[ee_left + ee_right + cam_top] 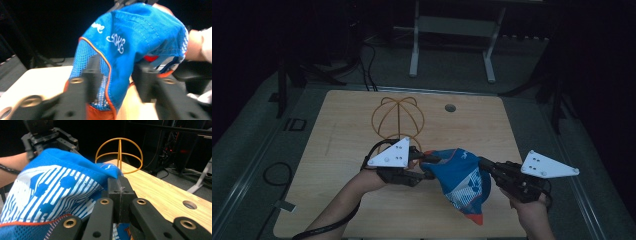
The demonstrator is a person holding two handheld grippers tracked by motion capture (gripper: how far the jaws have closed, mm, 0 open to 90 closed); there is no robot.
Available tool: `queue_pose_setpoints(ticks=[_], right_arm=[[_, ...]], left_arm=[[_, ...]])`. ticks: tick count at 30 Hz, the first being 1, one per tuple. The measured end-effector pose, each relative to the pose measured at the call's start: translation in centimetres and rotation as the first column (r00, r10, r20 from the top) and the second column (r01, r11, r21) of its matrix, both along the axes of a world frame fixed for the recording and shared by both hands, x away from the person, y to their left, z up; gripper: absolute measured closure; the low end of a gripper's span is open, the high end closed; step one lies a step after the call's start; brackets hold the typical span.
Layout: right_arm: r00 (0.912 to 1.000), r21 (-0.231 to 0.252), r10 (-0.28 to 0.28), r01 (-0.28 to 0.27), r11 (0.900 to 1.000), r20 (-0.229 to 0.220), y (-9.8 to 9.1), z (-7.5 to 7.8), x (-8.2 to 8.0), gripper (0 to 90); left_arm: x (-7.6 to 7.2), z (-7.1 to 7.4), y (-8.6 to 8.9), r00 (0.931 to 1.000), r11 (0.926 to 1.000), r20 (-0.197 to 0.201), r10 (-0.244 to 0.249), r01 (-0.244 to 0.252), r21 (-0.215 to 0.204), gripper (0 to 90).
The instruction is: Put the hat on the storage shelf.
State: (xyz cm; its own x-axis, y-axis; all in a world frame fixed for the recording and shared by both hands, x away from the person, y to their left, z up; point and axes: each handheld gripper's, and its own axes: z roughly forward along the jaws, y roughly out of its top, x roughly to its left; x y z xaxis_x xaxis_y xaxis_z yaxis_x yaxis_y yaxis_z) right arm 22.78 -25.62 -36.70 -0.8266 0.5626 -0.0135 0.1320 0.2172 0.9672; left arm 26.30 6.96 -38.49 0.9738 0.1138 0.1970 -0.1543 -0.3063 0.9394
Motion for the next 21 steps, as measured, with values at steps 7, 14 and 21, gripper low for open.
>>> queue_pose_setpoints(ticks=[7,14,21], right_arm=[[0.9994,0.002,-0.033,0.033,0.9994,0.013,0.0,0.9,0.5,90.0],[0.9984,0.017,-0.053,0.053,0.9984,0.020,-0.1,1.3,1.1,90.0],[0.9972,0.034,-0.067,0.066,0.9972,0.033,-0.4,2.0,1.4,90.0]], left_arm=[[-1.0,-0.1,0.8,0.9989,0.9988,0.010,0.047,-0.046,-0.012,40.8],[-1.5,-1.0,2.8,0.9893,0.9889,-0.004,0.146,-0.146,-0.029,36.6],[-1.8,-2.3,5.7,0.9666,0.9644,-0.049,0.252,-0.255,-0.071,34.9]])
